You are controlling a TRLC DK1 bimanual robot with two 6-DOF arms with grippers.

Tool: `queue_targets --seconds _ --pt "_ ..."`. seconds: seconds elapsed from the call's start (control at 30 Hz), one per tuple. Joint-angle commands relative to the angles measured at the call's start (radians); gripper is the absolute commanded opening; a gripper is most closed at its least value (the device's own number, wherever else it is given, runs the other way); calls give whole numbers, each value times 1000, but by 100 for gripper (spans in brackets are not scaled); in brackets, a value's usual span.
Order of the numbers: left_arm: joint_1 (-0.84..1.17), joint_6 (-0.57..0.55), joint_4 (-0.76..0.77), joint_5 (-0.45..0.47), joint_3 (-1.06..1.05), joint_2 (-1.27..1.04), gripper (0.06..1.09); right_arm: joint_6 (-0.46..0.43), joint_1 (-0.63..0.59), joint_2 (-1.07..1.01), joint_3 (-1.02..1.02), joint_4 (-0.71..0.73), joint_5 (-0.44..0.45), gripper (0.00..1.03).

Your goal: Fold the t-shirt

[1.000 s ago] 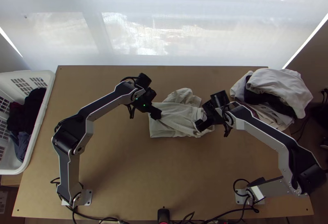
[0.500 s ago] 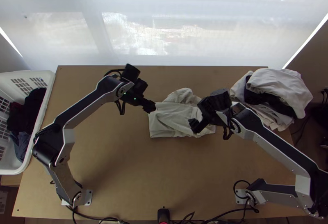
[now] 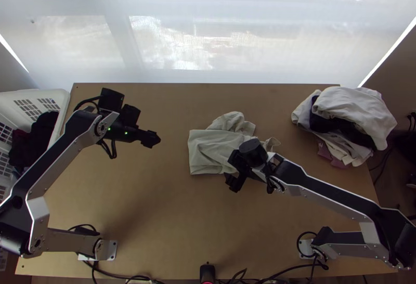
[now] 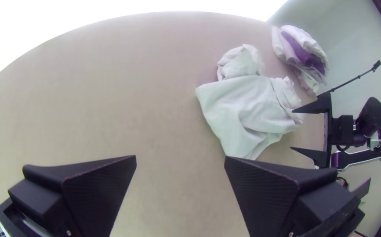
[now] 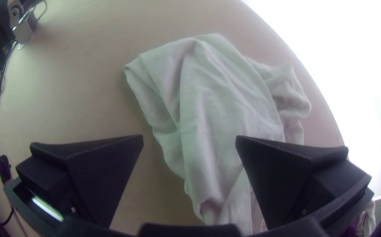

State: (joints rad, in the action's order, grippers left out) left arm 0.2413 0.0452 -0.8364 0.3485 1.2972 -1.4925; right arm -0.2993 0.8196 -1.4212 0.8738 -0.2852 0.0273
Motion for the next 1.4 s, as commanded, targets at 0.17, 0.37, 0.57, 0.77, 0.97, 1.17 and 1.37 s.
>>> queue_targets --seconds 0.17,0.37,0.57,0.77,0.97,1.17,1.37 --pt "-126 -11 -23 9 -217 242 103 -149 38 -101 -144 330 51 98" --pt "-154 -11 -40 15 -230 270 103 -192 42 -133 -171 373 49 98" --pt "-165 -11 -44 15 -234 276 103 -230 44 -168 -188 422 51 98" --pt "-169 -11 -47 21 -236 276 103 -291 36 -257 -191 528 86 98" --pt "-174 -13 -55 21 -234 281 103 -296 4 -344 -151 586 123 98" --pt "-178 -16 -63 23 -237 287 103 -250 -45 -413 -59 589 137 64" --pt "-180 -25 -69 24 -239 299 103 -221 -96 -418 -13 589 137 3"
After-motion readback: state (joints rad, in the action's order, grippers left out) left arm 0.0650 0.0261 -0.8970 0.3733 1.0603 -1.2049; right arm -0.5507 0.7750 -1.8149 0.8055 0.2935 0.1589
